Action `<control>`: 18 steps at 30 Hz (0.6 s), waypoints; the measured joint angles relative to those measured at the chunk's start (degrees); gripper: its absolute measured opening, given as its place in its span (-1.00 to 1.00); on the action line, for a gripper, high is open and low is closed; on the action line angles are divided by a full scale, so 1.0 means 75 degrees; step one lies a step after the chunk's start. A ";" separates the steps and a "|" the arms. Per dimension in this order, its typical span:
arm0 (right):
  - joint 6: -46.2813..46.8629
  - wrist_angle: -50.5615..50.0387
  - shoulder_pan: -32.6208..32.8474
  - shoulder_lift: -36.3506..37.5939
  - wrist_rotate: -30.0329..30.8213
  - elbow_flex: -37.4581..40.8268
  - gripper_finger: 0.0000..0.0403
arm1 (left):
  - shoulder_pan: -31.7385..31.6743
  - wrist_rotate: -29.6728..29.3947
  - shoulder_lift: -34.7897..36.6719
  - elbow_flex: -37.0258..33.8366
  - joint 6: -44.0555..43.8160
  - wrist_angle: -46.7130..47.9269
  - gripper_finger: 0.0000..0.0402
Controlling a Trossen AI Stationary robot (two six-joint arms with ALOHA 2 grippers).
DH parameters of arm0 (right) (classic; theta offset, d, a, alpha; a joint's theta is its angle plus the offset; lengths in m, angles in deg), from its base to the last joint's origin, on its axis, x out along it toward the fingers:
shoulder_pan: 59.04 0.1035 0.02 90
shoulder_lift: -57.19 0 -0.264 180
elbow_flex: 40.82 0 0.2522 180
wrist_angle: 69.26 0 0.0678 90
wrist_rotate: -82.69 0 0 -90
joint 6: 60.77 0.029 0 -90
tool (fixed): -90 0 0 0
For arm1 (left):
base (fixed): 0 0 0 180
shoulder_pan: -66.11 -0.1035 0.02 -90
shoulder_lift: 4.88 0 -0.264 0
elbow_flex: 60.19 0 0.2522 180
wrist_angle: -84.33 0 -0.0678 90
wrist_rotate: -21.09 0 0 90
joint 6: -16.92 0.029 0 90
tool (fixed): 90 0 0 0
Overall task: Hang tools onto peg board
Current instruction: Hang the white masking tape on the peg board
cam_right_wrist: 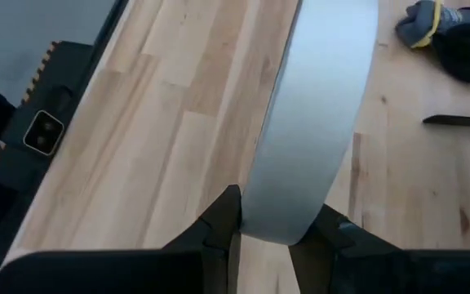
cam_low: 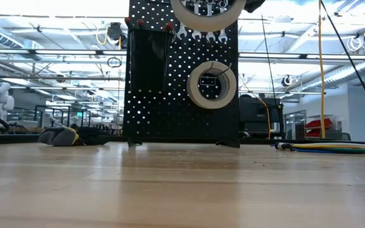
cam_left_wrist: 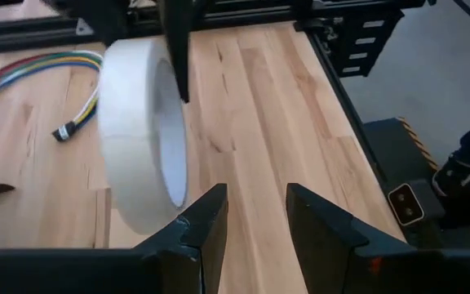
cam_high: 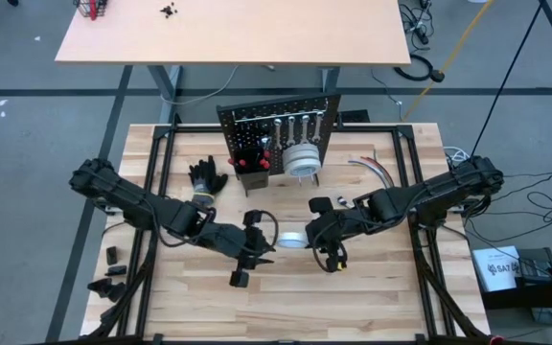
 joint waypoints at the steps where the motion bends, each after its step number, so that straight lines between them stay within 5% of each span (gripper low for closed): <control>1: -0.0002 0.0000 0.0002 0.0000 0.0000 0.0000 -0.65 | -0.0049 0.0050 -0.0021 0.0000 -0.0069 -0.0003 -0.35; 18: 0.0039 0.0042 0.0224 0.0000 -0.0416 0.0003 -0.65 | -0.0336 0.0280 -0.0067 0.0000 -0.0429 -0.0019 -0.35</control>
